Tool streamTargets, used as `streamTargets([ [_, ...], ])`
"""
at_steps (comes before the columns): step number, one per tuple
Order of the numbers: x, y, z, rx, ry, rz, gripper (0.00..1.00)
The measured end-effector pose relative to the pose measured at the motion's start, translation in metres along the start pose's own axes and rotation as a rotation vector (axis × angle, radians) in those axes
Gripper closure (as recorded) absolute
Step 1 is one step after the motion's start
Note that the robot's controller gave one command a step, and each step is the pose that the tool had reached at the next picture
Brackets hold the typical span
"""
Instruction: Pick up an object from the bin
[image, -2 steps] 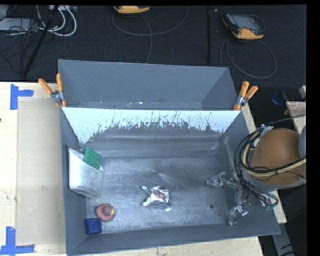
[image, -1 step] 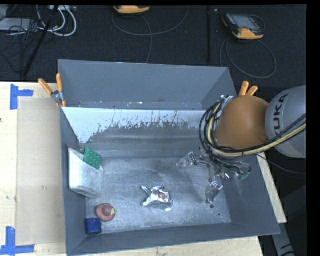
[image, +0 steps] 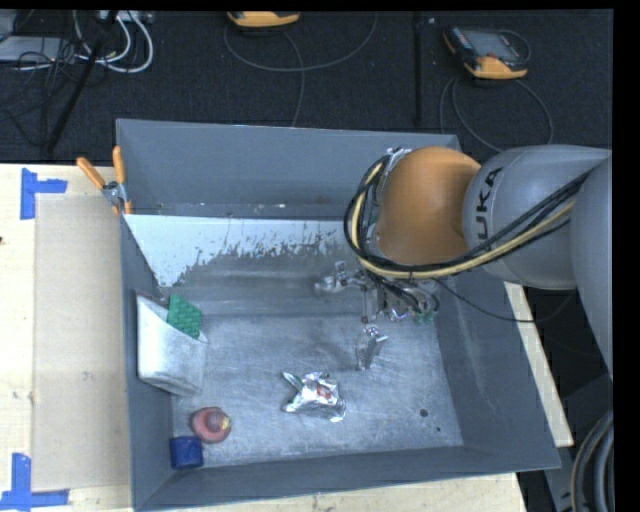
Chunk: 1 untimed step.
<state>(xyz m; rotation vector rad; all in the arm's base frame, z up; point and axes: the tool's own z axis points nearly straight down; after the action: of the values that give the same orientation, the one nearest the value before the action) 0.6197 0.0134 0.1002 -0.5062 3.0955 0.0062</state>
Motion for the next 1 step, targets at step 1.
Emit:
streamTargets([
  [1, 0.0506, 0.1231, 0.0281, 0.002, -0.003, -0.035, 0.00],
])
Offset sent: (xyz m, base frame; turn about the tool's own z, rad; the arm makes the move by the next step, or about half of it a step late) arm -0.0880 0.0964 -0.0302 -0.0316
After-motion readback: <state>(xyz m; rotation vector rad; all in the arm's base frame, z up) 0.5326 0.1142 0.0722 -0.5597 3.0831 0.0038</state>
